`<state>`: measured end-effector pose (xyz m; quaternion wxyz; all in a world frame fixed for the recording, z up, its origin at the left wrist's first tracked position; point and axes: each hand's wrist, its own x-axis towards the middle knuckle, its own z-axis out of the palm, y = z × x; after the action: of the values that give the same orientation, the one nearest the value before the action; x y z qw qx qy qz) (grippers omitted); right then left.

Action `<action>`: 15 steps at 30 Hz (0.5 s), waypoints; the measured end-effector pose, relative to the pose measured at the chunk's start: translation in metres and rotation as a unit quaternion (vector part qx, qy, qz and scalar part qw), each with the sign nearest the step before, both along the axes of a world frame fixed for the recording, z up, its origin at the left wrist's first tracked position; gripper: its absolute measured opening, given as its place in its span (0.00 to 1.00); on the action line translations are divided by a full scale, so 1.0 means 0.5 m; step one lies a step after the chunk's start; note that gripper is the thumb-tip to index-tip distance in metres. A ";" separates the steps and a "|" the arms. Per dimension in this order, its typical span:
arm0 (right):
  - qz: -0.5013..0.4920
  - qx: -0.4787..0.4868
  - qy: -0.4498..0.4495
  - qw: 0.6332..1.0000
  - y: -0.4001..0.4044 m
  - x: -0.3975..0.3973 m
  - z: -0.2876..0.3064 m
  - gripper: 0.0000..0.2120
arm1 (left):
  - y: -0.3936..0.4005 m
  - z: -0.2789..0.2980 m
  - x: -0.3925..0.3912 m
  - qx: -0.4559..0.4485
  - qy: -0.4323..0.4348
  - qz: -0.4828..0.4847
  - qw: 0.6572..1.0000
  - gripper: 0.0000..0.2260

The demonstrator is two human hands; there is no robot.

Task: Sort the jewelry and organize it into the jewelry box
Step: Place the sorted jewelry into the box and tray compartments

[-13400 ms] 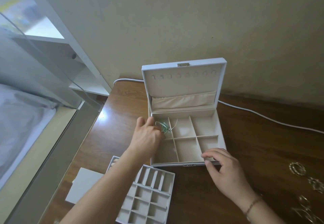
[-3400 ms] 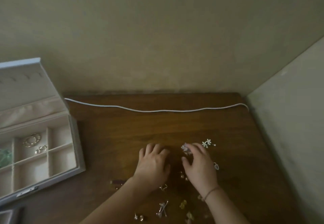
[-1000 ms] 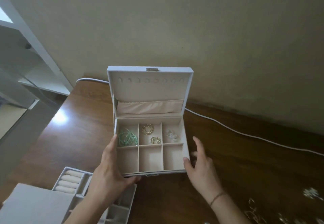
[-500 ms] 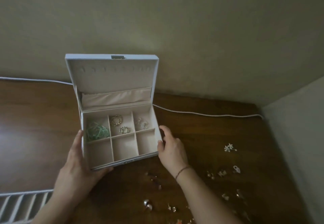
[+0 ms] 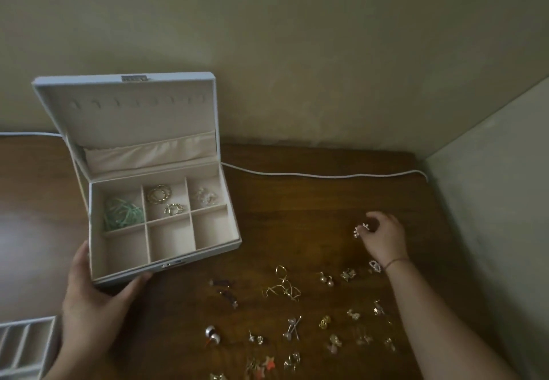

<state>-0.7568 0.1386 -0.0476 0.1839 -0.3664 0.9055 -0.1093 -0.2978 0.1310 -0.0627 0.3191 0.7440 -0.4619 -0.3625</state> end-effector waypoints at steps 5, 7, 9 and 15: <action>0.062 0.019 -0.034 0.997 0.015 -0.032 -0.017 0.13 | 0.020 -0.012 -0.006 0.008 0.019 0.041 0.999 0.43; 0.080 0.016 -0.017 0.997 0.022 -0.033 -0.025 0.12 | 0.020 -0.016 -0.008 0.006 0.014 0.043 0.999 0.43; 0.092 0.011 -0.004 0.996 0.027 -0.036 -0.032 0.11 | 0.020 -0.022 -0.009 0.004 0.002 0.044 0.999 0.43; 0.095 0.009 -0.005 0.995 0.025 -0.041 -0.036 0.06 | 0.019 -0.032 -0.015 -0.014 -0.010 0.049 0.999 0.42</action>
<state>-0.7772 0.1514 -0.0657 0.2011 -0.4489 0.8665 -0.0848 -0.3053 0.1404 -0.0790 0.3419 0.7646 -0.4333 -0.3328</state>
